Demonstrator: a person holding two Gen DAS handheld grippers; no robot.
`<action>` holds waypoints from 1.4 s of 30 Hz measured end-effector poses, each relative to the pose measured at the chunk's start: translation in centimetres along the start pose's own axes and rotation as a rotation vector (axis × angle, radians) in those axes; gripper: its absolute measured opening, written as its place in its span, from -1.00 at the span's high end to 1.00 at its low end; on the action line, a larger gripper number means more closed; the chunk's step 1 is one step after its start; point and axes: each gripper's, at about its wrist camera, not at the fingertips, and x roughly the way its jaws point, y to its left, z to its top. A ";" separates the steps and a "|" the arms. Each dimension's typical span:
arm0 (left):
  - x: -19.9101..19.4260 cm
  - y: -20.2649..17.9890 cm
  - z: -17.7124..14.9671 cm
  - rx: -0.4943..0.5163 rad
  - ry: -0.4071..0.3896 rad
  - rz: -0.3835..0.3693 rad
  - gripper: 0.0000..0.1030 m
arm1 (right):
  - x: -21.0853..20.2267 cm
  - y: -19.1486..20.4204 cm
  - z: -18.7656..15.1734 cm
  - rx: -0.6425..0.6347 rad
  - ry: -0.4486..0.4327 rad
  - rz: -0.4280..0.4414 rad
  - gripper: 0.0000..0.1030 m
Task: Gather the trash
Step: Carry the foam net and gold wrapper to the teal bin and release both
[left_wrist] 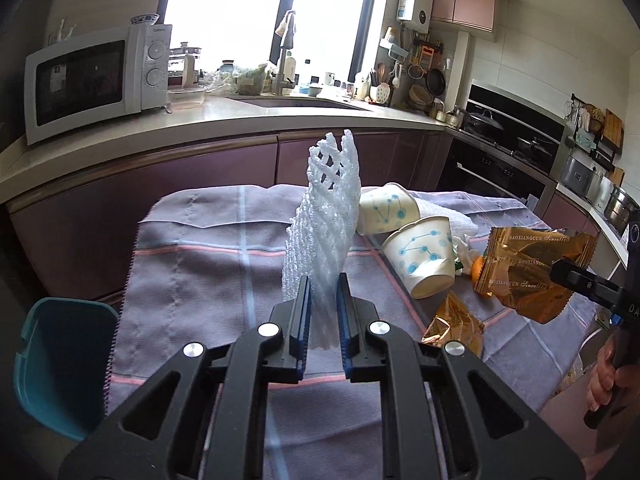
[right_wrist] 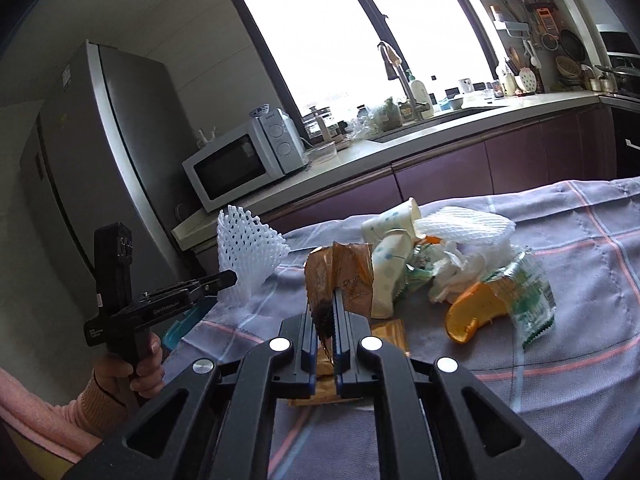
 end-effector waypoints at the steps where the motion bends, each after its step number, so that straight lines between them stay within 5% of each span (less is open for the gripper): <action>1: -1.0 0.8 -0.1 -0.010 -0.009 0.015 0.75 | 0.6 1.0 0.4 -0.018 0.008 0.029 0.90; 11: -8.6 10.7 -2.2 -0.107 -0.040 0.264 0.75 | 10.5 11.0 2.6 -0.163 0.150 0.320 0.90; 19: -9.1 18.2 -3.8 -0.184 0.015 0.393 0.75 | 20.0 16.9 2.5 -0.177 0.300 0.454 0.90; 29: -4.8 24.4 -6.4 -0.279 0.130 0.436 0.74 | 30.8 21.1 -0.3 -0.157 0.520 0.456 0.89; 37: -1.7 27.4 -7.8 -0.320 0.190 0.437 0.71 | 35.4 21.9 -1.5 -0.138 0.634 0.377 0.85; 42: -0.4 28.3 -8.0 -0.343 0.207 0.455 0.50 | 36.4 21.7 -2.0 -0.137 0.655 0.326 0.57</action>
